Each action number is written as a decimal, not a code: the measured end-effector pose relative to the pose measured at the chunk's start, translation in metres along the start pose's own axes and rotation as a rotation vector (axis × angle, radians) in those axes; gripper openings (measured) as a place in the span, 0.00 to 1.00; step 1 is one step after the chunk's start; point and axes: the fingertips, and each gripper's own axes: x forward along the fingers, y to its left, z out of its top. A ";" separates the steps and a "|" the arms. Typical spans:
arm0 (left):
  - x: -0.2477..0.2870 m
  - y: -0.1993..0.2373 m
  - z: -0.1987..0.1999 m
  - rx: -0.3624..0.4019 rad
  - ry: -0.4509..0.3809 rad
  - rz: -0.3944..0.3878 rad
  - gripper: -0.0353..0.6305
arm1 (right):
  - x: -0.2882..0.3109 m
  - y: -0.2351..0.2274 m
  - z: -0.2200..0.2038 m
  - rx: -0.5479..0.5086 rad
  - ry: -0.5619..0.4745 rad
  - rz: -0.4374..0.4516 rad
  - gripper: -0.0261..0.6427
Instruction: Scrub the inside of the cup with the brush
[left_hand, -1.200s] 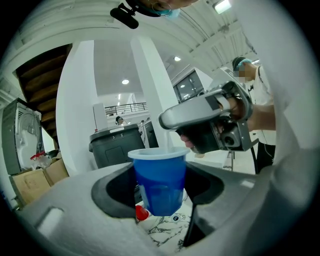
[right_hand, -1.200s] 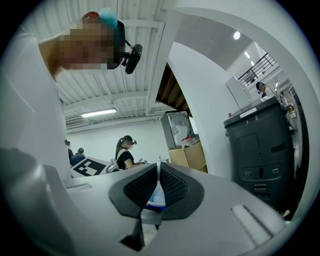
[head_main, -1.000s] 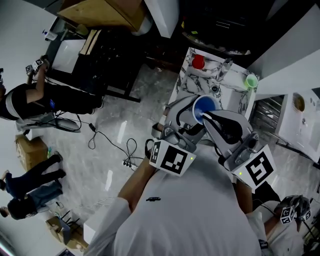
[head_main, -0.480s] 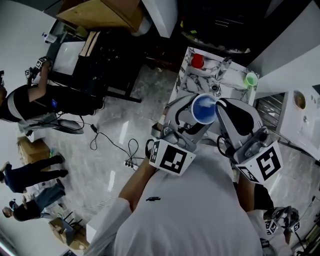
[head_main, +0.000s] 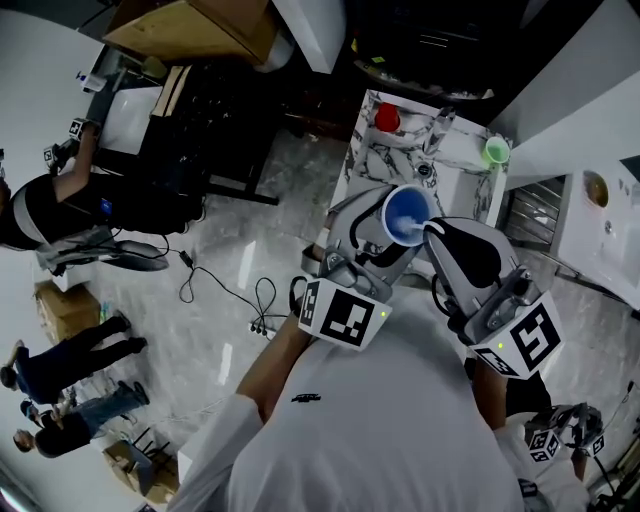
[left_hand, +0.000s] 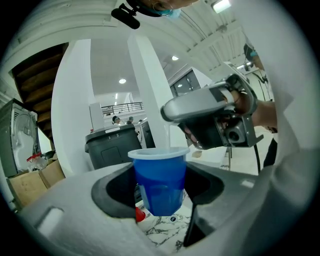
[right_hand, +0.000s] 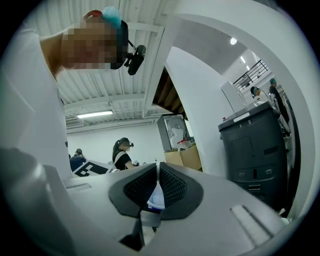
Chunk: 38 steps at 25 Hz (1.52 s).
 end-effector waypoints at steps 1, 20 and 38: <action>0.000 -0.002 0.000 0.001 0.000 -0.004 0.48 | 0.002 0.002 0.001 -0.004 -0.004 0.010 0.07; 0.000 -0.037 0.010 0.002 0.026 -0.007 0.47 | -0.056 -0.014 0.025 -0.028 -0.015 -0.124 0.07; -0.019 -0.030 0.007 0.002 -0.023 -0.092 0.47 | -0.003 0.025 0.021 -0.017 0.025 -0.108 0.07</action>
